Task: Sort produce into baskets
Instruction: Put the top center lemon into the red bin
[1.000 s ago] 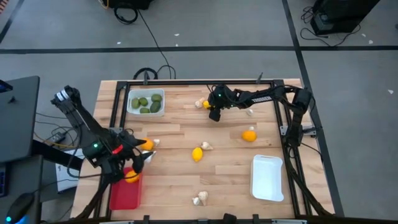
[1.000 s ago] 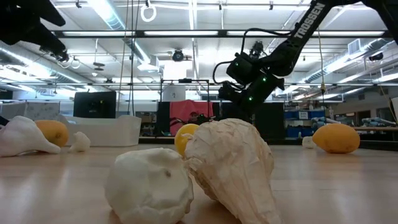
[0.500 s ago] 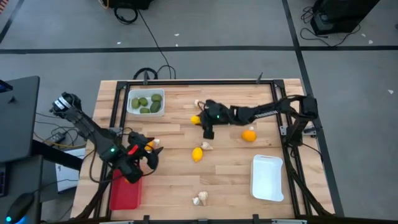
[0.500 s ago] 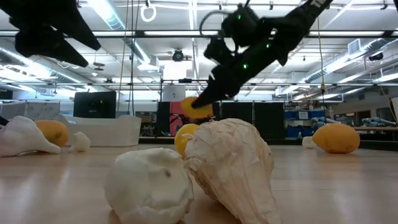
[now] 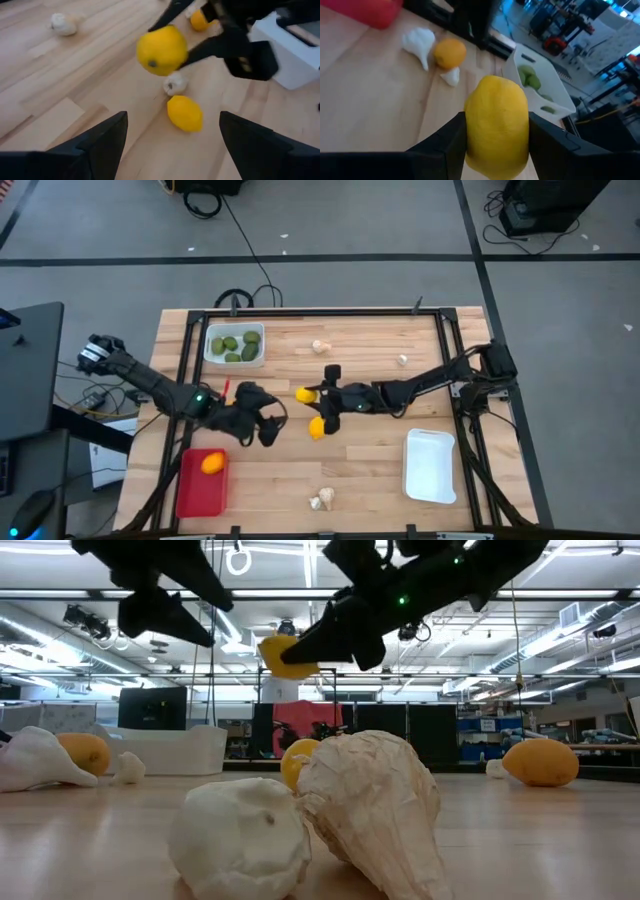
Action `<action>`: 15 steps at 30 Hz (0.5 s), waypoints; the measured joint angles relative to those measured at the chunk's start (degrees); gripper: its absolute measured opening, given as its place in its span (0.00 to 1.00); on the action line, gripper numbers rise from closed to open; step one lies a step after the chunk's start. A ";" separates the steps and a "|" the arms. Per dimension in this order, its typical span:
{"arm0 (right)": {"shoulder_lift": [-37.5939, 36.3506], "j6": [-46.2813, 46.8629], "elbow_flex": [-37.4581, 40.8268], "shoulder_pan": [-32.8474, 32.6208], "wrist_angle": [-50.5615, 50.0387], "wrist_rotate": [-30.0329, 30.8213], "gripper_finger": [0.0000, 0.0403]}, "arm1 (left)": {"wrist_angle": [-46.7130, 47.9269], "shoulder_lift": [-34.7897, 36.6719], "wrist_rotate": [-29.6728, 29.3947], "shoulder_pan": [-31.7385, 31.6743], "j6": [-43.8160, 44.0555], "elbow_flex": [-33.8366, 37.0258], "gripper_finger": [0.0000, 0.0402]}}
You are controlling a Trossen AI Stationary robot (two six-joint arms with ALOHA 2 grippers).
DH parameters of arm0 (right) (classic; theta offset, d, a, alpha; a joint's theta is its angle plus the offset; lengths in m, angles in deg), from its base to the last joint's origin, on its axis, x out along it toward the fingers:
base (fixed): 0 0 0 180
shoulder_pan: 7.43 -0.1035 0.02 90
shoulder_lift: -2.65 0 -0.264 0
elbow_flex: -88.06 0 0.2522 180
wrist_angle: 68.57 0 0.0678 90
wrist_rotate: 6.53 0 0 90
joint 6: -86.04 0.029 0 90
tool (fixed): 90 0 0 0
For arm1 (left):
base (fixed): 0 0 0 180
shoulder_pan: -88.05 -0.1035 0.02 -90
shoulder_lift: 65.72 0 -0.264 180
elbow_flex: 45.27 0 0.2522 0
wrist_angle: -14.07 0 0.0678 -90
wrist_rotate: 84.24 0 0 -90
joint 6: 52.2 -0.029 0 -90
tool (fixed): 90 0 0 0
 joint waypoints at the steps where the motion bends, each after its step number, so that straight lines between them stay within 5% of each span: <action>1: 0.00 -0.02 0.00 -0.44 0.52 0.34 0.48 | -0.11 0.00 1.00 -1.04 -0.47 0.00 0.80; 15: 0.00 -3.17 0.01 -2.93 4.38 0.61 0.48 | -12.04 -1.31 15.52 -12.17 -11.87 -0.02 0.80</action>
